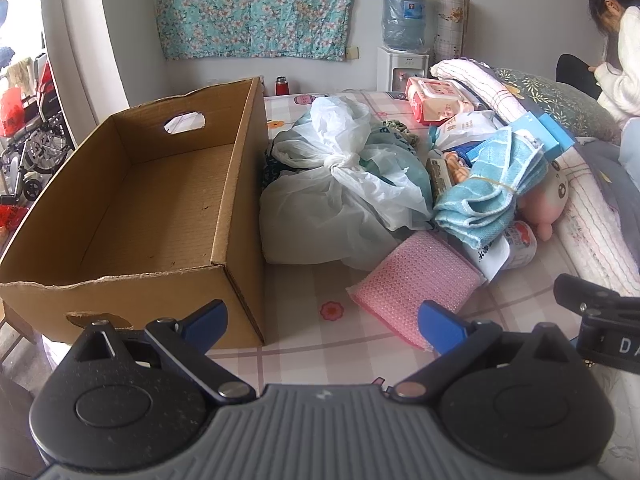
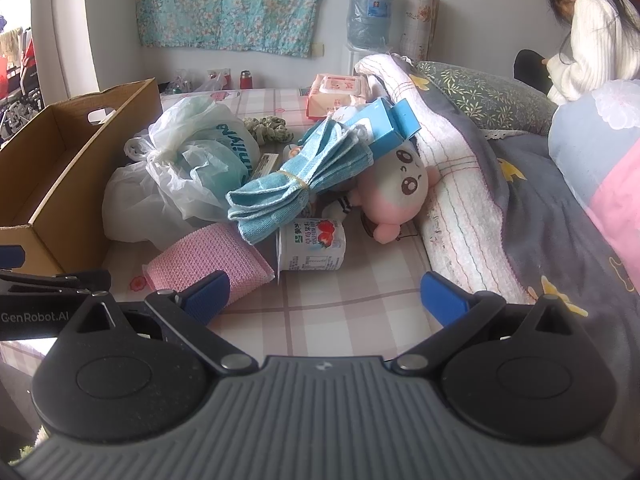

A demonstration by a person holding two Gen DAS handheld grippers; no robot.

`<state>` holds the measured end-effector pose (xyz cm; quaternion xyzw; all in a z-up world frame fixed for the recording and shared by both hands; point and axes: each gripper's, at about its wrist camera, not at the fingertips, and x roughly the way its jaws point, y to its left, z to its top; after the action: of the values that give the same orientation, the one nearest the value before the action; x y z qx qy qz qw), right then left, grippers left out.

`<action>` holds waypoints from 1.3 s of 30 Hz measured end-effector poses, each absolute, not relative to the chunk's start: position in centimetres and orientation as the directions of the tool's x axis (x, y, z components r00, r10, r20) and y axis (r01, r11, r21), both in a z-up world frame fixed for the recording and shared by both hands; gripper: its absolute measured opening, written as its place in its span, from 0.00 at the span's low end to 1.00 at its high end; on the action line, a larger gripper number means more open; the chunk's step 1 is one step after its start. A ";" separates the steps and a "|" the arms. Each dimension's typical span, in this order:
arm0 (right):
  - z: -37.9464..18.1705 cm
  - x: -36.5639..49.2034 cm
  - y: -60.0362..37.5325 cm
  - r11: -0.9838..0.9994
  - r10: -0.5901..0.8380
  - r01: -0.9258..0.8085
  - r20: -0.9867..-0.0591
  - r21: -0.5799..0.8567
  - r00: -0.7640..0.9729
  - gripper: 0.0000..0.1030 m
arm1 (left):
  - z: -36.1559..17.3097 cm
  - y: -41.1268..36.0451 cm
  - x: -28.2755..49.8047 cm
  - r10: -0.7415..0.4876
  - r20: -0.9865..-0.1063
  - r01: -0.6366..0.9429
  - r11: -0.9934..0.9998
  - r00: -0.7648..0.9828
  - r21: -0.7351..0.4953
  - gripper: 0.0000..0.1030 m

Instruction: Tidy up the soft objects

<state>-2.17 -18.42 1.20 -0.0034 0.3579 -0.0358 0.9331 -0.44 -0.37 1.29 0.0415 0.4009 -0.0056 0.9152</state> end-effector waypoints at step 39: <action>-0.5 -2.5 -20.7 0.988 0.018 0.086 -0.656 0.126 0.754 0.99 | 1.4 -1.1 -1.4 -0.084 -0.688 0.179 0.982 0.721 0.068 0.99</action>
<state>-2.46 -20.69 -0.53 0.0740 0.3500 -0.0180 0.9336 -1.44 -1.06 1.42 0.0647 0.3668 -0.0711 0.9253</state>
